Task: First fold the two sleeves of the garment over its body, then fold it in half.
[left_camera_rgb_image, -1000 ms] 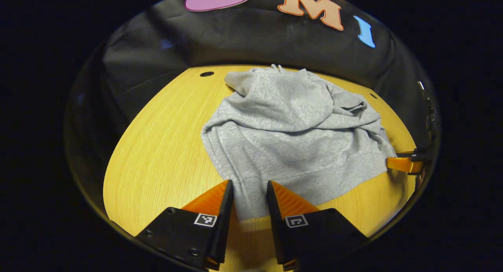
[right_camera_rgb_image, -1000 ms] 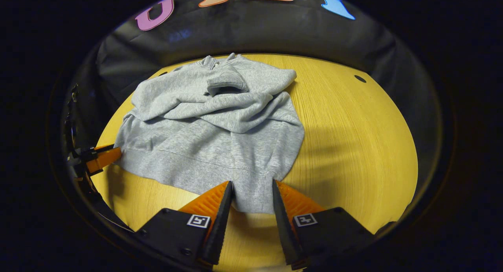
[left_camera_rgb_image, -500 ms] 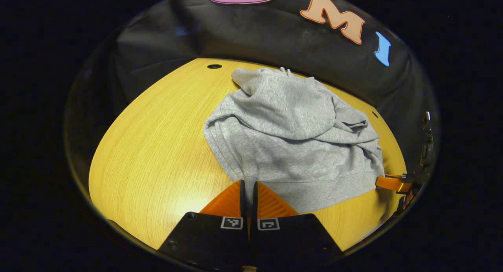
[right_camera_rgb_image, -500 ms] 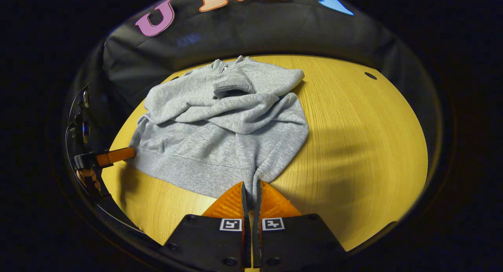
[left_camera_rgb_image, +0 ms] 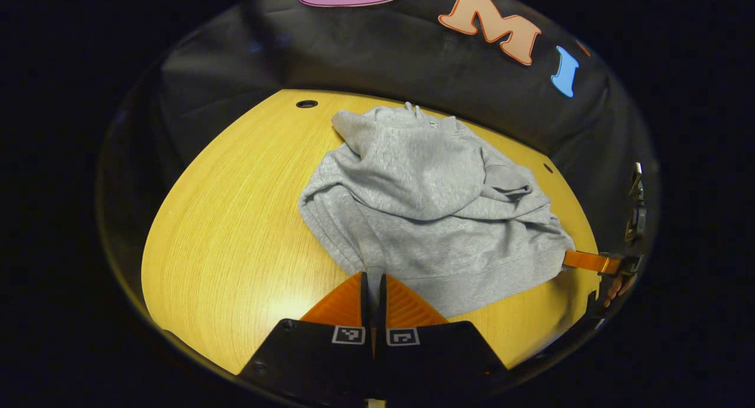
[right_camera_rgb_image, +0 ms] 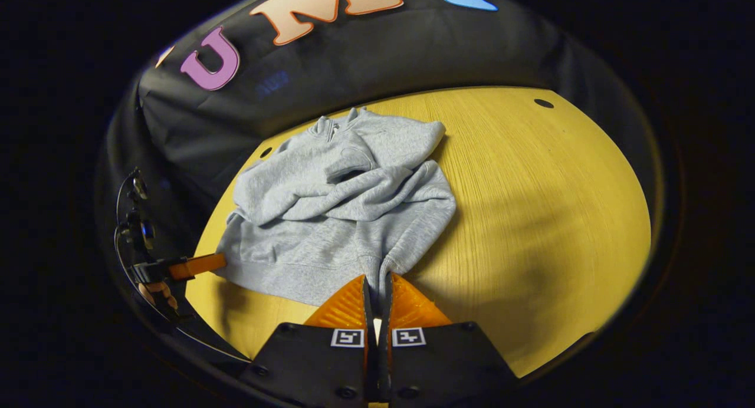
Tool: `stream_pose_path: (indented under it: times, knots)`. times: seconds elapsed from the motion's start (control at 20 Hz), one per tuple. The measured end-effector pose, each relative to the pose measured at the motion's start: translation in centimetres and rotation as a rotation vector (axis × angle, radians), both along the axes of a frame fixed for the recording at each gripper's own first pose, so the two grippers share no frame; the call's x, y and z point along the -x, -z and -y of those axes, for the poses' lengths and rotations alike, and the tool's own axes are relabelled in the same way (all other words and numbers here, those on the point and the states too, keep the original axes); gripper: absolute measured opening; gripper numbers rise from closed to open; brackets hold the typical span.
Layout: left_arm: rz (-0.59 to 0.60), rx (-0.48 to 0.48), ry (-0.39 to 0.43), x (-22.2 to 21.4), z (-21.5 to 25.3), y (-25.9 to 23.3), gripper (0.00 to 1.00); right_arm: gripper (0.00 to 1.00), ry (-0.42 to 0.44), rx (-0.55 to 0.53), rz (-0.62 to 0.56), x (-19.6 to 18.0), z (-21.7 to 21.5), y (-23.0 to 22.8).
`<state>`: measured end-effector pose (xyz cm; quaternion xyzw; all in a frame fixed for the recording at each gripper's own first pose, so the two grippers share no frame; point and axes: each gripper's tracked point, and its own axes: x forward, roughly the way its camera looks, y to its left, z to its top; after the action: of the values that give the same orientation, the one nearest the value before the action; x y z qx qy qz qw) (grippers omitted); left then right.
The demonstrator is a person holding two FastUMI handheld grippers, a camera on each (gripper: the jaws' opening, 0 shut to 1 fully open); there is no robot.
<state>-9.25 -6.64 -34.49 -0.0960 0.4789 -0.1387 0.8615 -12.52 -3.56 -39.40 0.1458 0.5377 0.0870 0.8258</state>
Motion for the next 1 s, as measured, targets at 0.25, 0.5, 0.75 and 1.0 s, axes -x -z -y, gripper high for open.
stream_pose_path:
  times: [0.25, 0.5, 0.75, 1.0]
  knots:
    - [0.015, 0.061, -0.020, -1.7, -0.8, -2.9, 0.00, 0.03, 0.013, -0.037, -0.007, -0.9, -0.8, -1.9]
    - [0.019, 0.103, -0.038, -4.1, -0.9, -5.4, 0.00, 0.03, 0.056, -0.133, -0.017, -3.5, -2.7, -4.1]
    - [0.055, 0.128, -0.036, -7.1, -1.5, -7.6, 0.00, 0.03, 0.120, -0.183, 0.024, -6.6, -2.5, -6.4]
    - [0.085, 0.170, -0.037, -11.0, -1.2, -9.4, 0.00, 0.03, 0.182, -0.221, 0.024, -9.0, -1.9, -7.1]
